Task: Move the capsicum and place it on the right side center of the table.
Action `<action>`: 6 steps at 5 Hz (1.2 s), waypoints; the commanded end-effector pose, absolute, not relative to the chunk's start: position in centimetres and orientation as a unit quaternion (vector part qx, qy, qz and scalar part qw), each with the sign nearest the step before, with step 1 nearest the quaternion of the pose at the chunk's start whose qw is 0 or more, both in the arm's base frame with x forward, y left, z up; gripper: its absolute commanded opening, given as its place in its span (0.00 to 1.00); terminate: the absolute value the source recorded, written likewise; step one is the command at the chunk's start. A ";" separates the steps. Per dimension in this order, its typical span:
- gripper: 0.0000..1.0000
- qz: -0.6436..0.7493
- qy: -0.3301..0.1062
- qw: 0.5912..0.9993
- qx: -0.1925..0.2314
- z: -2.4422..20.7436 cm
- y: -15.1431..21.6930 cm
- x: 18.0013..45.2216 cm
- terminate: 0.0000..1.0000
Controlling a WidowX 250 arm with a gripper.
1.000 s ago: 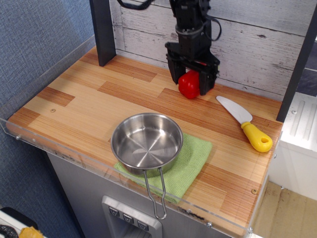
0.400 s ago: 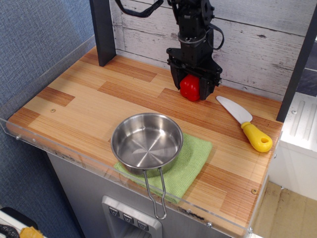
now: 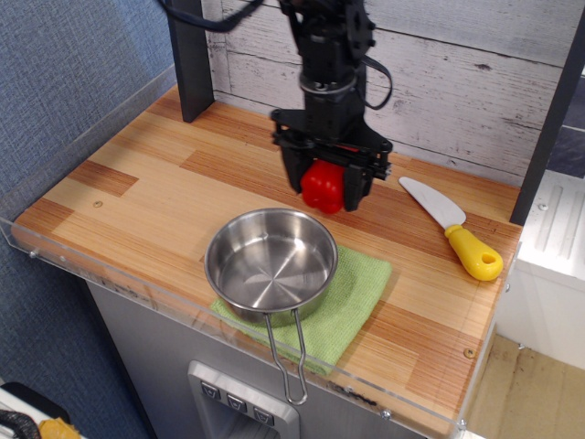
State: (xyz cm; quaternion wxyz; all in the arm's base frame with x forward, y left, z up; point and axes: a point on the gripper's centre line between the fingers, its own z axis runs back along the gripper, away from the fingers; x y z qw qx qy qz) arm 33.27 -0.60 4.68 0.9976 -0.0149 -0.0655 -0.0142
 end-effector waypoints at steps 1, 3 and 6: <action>0.00 0.098 -0.091 0.991 -0.020 7.2 4.4 28.7 0.00; 0.00 0.152 -0.098 0.983 0.001 6.7 10.6 26.0 0.00; 0.00 0.164 -0.092 0.982 0.024 4.3 16.5 25.9 0.00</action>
